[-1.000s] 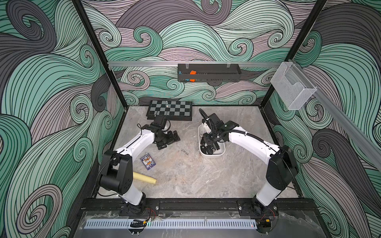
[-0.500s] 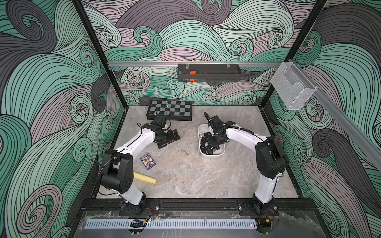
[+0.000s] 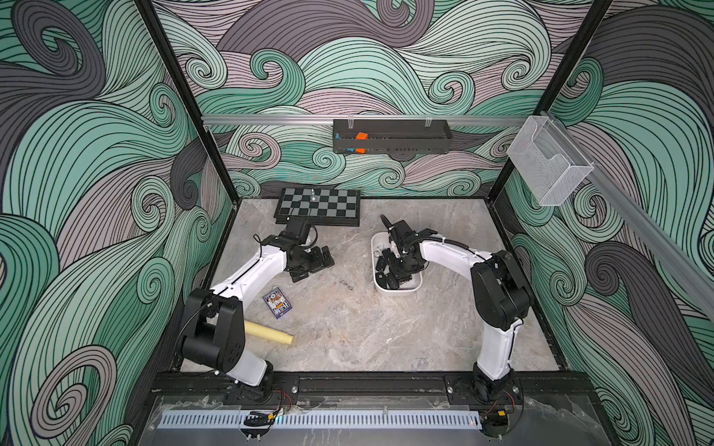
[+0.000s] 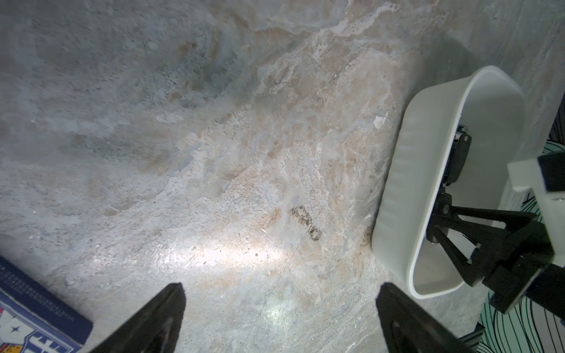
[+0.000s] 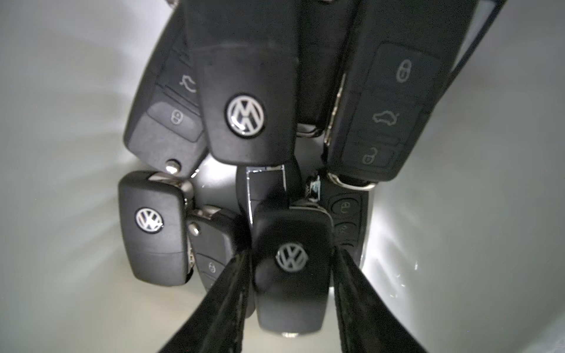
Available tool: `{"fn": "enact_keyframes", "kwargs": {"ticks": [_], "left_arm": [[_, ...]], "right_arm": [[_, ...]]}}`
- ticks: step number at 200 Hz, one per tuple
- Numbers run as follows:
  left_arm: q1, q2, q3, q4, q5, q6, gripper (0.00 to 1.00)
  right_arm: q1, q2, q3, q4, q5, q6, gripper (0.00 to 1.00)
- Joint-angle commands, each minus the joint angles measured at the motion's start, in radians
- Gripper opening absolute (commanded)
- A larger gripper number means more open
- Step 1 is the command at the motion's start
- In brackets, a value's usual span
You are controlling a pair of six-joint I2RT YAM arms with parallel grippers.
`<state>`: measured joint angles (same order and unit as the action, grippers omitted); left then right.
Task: Place the car key into the storage box
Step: Place the car key in the storage box, then reset both arms
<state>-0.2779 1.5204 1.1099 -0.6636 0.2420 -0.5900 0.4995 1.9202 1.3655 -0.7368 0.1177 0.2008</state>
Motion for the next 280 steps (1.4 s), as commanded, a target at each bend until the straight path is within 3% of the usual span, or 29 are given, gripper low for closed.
{"fn": "enact_keyframes", "kwargs": {"ticks": [1,40,72,104,128,156,174,194,216,240,260,272,280], "left_arm": [[0.007,-0.035,0.013,-0.061,-0.048,0.048,0.99],[0.006,-0.064,0.038,-0.11,-0.102,0.101,0.99],[0.009,-0.091,0.031,-0.111,-0.164,0.165,0.99],[0.01,-0.146,-0.02,-0.053,-0.331,0.271,0.99],[0.011,-0.194,-0.112,0.087,-0.47,0.377,0.99],[0.018,-0.266,-0.275,0.391,-0.587,0.507,0.99],[0.032,-0.267,-0.366,0.561,-0.648,0.58,0.99],[0.065,-0.204,-0.374,0.58,-0.643,0.57,0.99],[0.086,-0.12,-0.433,0.76,-0.667,0.631,0.99],[0.136,-0.06,-0.494,0.942,-0.616,0.635,0.99],[0.166,-0.036,-0.515,1.085,-0.568,0.649,0.99],[0.182,0.005,-0.509,1.129,-0.556,0.661,0.99],[0.201,0.013,-0.499,1.111,-0.55,0.64,0.99]], "right_arm": [[-0.003,-0.076,0.03,-0.001,-0.028,0.0,0.56],[-0.004,-0.16,0.062,0.0,0.0,-0.016,0.75],[-0.004,-0.271,0.007,0.041,0.075,-0.05,0.77],[-0.045,-0.403,-0.177,0.189,0.198,-0.123,0.77],[-0.136,-0.503,-0.358,0.377,0.284,-0.196,0.78],[-0.314,-0.589,-0.584,0.632,0.25,-0.242,0.78],[-0.419,-0.601,-0.693,0.748,0.205,-0.19,0.78],[-0.45,-0.624,-0.809,0.96,0.204,-0.171,0.78],[-0.45,-0.574,-0.946,1.33,0.203,-0.195,0.78],[-0.439,-0.53,-0.956,1.449,0.156,-0.191,0.8],[-0.422,-0.411,-1.04,1.74,0.104,-0.233,0.98],[-0.407,-0.332,-1.052,1.852,0.079,-0.267,0.99],[-0.404,-0.352,-1.033,1.772,0.057,-0.273,0.99]]}}
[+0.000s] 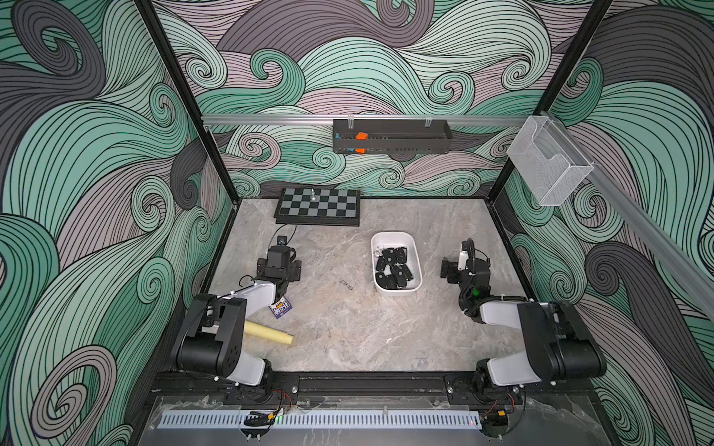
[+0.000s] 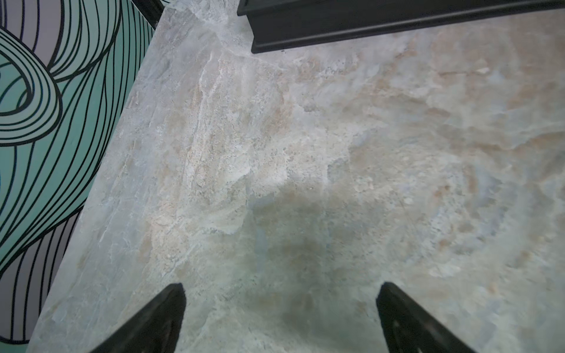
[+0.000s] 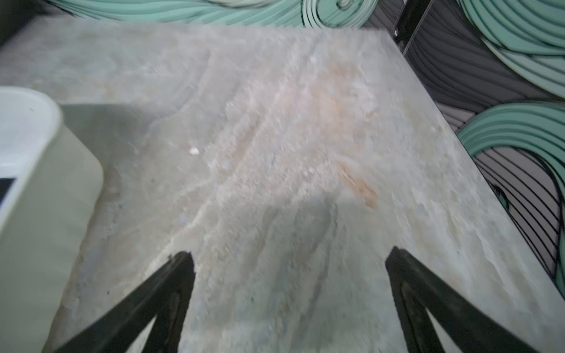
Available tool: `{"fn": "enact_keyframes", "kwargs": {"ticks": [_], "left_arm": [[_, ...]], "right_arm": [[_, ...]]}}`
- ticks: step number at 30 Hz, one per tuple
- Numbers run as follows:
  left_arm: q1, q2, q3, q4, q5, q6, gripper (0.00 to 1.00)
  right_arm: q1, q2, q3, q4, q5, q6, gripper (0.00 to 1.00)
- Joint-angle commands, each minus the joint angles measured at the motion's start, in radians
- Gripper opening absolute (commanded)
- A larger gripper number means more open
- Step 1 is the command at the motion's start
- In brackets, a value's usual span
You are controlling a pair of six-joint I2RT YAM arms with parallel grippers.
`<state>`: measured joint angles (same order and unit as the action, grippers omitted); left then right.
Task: Place the car key into the storage box
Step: Reset both arms
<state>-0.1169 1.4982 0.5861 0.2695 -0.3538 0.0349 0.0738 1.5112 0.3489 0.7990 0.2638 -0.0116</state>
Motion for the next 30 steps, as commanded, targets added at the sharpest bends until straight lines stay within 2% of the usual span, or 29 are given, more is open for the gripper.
{"fn": "enact_keyframes", "kwargs": {"ticks": [1,2,3,4,6,7,9,12,15,30], "left_arm": [[0.044,0.033,0.025,0.174,0.049,0.009,0.99],[0.066,0.022,0.006,0.192,0.076,-0.017,0.99],[0.091,0.005,-0.057,0.286,0.092,-0.041,0.99],[0.114,-0.004,-0.128,0.398,0.121,-0.068,0.99],[0.104,0.076,-0.224,0.696,0.122,-0.023,0.99],[0.1,0.094,-0.215,0.702,0.122,-0.007,0.99],[0.108,0.022,-0.136,0.429,0.126,-0.054,0.99],[0.142,0.051,-0.145,0.489,0.191,-0.056,0.99],[0.147,0.028,-0.105,0.378,0.193,-0.074,0.99],[0.16,0.029,-0.095,0.361,0.223,-0.079,0.99]], "right_arm": [[0.021,0.051,-0.012,0.221,-0.092,-0.061,0.99],[0.016,0.035,0.004,0.165,-0.103,-0.057,0.99],[0.009,0.05,0.009,0.184,-0.101,-0.048,0.99],[0.004,0.07,0.013,0.205,-0.092,-0.041,0.99],[-0.011,0.051,0.031,0.135,-0.102,-0.019,0.99],[-0.015,0.054,0.03,0.144,-0.105,-0.016,0.99],[-0.017,0.058,0.028,0.157,-0.106,-0.018,0.99],[-0.016,0.057,0.021,0.171,-0.105,-0.018,0.99],[-0.017,0.056,0.022,0.167,-0.106,-0.017,0.99],[-0.016,0.053,0.022,0.162,-0.106,-0.018,0.99]]}}
